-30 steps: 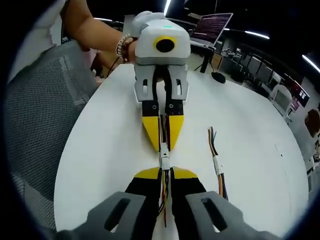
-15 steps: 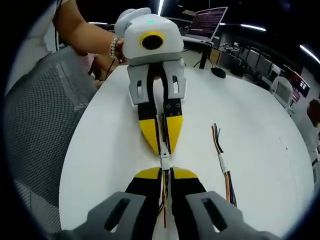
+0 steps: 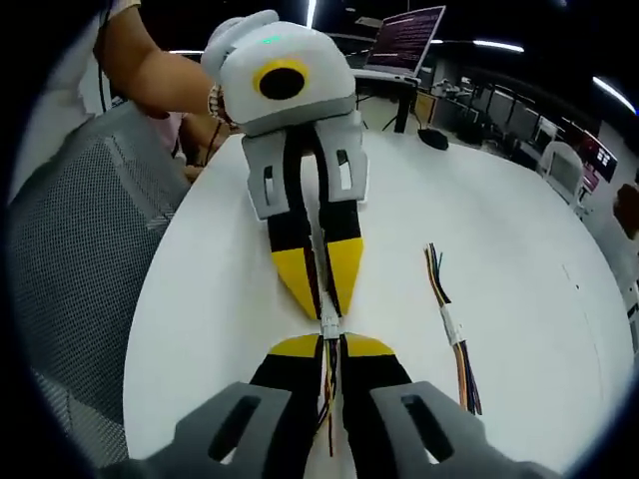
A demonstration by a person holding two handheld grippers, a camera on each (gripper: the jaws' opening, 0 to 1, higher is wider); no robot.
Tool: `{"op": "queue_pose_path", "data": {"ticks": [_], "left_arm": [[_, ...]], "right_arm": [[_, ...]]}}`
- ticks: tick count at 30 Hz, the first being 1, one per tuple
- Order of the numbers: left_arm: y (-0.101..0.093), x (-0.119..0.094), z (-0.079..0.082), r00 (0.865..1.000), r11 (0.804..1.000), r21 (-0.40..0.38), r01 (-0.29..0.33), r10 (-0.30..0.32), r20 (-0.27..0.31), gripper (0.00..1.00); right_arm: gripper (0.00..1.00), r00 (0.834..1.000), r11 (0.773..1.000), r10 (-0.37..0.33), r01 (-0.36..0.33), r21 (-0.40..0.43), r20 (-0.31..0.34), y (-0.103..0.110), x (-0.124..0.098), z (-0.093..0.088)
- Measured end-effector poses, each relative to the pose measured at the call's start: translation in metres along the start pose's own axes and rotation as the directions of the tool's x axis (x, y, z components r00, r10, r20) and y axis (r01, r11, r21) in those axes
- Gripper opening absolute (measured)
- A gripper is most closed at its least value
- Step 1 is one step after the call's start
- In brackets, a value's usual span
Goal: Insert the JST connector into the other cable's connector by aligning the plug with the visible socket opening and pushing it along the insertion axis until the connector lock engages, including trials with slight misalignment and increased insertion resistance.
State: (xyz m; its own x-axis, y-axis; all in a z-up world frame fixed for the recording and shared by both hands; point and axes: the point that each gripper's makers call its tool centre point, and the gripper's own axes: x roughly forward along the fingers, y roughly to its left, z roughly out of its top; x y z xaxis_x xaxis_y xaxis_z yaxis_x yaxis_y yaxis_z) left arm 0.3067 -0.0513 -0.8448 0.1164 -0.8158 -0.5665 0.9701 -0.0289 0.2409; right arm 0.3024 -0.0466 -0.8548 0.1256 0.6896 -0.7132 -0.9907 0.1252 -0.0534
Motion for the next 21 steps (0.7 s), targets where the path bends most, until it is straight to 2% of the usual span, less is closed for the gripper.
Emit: {"op": "queue_pose_path", "data": {"ticks": [6, 8, 12, 21], "left_arm": [[0.003, -0.002, 0.001, 1.0, 1.0, 0.005, -0.001, 0.001, 0.004, 0.0], [0.004, -0.004, 0.005, 1.0, 1.0, -0.015, 0.012, -0.011, 0.027, 0.0], [0.005, -0.007, 0.007, 1.0, 1.0, -0.007, 0.012, -0.012, 0.029, 0.0], [0.008, -0.006, 0.011, 0.999, 1.0, -0.021, 0.023, -0.022, 0.044, 0.0]], "right_arm": [[0.04, 1.0, 1.0, -0.005, 0.005, 0.006, 0.014, -0.002, -0.002, 0.003], [0.04, 0.999, 1.0, 0.004, -0.005, 0.016, 0.045, -0.001, -0.003, 0.007], [0.04, 0.999, 1.0, 0.0, 0.0, 0.001, 0.048, -0.003, -0.005, 0.009], [0.03, 0.997, 0.999, 0.005, -0.007, 0.032, 0.079, -0.005, -0.01, 0.01]]}}
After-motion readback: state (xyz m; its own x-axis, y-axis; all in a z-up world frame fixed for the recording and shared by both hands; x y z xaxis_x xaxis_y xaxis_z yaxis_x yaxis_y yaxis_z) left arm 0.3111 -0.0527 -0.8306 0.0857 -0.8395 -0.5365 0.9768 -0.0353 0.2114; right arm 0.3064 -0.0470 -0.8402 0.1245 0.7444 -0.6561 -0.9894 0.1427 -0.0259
